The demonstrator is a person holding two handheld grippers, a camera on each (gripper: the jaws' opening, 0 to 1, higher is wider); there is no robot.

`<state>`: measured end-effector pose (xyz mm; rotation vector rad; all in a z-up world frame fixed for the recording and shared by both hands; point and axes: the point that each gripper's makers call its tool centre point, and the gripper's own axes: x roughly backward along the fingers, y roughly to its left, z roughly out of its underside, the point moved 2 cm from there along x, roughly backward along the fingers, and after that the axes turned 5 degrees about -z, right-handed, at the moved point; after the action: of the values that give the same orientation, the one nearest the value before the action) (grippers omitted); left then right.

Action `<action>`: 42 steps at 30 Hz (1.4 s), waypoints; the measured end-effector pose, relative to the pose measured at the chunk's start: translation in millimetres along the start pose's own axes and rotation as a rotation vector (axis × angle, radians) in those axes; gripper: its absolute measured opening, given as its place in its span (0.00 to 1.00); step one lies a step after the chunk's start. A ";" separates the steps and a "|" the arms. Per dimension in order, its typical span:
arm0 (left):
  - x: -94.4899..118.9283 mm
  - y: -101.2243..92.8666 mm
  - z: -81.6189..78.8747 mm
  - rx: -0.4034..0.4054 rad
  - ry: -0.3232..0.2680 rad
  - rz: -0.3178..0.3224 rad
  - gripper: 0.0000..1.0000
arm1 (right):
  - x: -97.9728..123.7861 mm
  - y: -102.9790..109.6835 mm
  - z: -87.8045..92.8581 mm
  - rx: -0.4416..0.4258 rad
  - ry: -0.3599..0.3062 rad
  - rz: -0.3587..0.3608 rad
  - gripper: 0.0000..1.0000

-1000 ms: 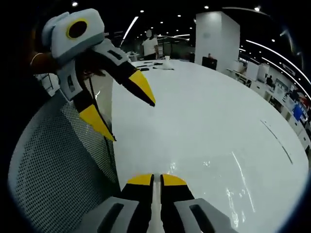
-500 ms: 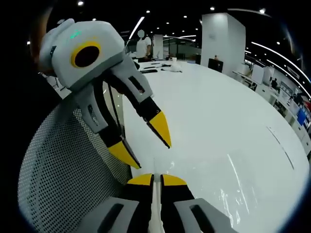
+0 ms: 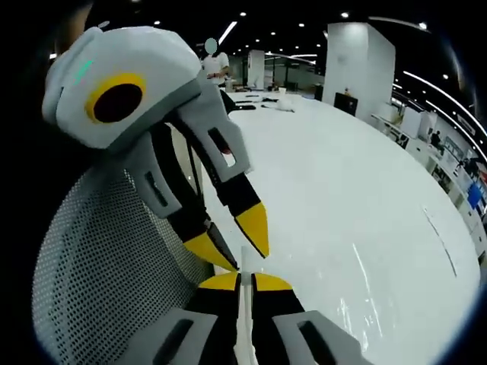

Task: Open the resealable bag by pulling the two sides of the seal apart until the entire bag opening is separated and visibly accessible.

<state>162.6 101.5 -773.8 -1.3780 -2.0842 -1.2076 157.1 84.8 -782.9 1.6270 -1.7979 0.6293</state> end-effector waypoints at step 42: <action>2.0 -17.6 1.3 -0.124 -0.005 0.114 0.00 | -2.1 13.7 0.4 0.207 0.091 0.039 0.00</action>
<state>146.4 100.9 -781.2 -1.5336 -1.9336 -1.3050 143.6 87.6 -783.8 1.6705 -1.7491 0.9183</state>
